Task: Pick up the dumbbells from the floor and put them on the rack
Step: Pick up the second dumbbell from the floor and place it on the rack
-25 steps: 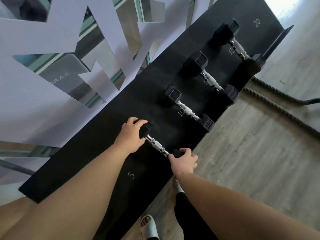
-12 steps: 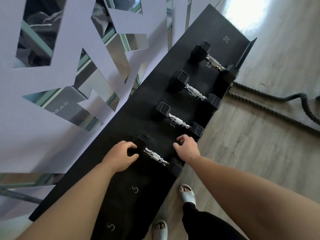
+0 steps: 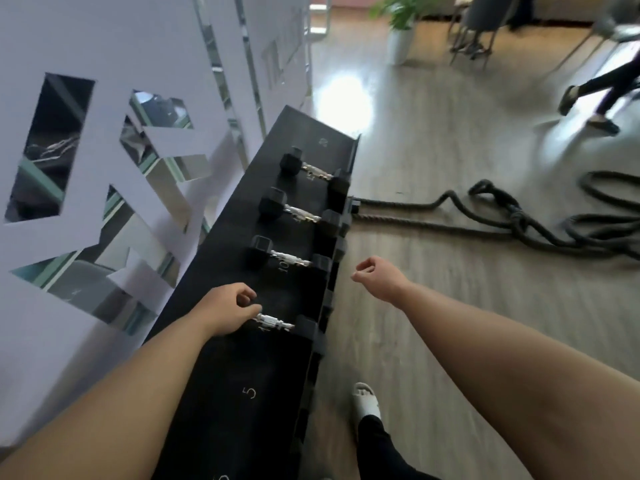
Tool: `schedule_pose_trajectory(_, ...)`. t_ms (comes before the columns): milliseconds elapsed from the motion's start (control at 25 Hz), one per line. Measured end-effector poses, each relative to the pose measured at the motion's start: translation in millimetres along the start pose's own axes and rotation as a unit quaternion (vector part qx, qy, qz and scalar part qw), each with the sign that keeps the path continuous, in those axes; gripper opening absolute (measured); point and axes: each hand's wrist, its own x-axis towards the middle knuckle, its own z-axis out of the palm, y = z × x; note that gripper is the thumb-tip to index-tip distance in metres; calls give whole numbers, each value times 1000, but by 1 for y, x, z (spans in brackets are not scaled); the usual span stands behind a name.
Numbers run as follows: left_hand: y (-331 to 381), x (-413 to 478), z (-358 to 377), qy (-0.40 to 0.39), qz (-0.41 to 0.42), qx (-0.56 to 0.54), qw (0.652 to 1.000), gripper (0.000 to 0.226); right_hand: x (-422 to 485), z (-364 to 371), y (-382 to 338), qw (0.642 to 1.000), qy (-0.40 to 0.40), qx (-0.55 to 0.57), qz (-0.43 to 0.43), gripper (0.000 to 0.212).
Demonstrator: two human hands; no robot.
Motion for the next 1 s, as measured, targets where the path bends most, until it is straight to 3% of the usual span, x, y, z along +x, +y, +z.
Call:
schedule_pose_trajectory(240, 147, -7, 42, -53, 132, 81, 987, 30, -95, -122, 76, 995, 89, -29, 32, 30)
schedule_pose_trajectory(440, 277, -19, 116, -121, 233, 135, 956, 38, -184, -219, 189, 976, 176, -27, 126, 38)
schedule_pose_trajectory(720, 491, -43, 288, -204, 342, 211, 893, 47, -316, -346, 391, 915, 298, 76, 263, 36)
schedule_pose_trajectory(1000, 706, -108, 468, -239, 411, 232, 849, 44, -437, -482, 573, 857, 355, 115, 355, 35)
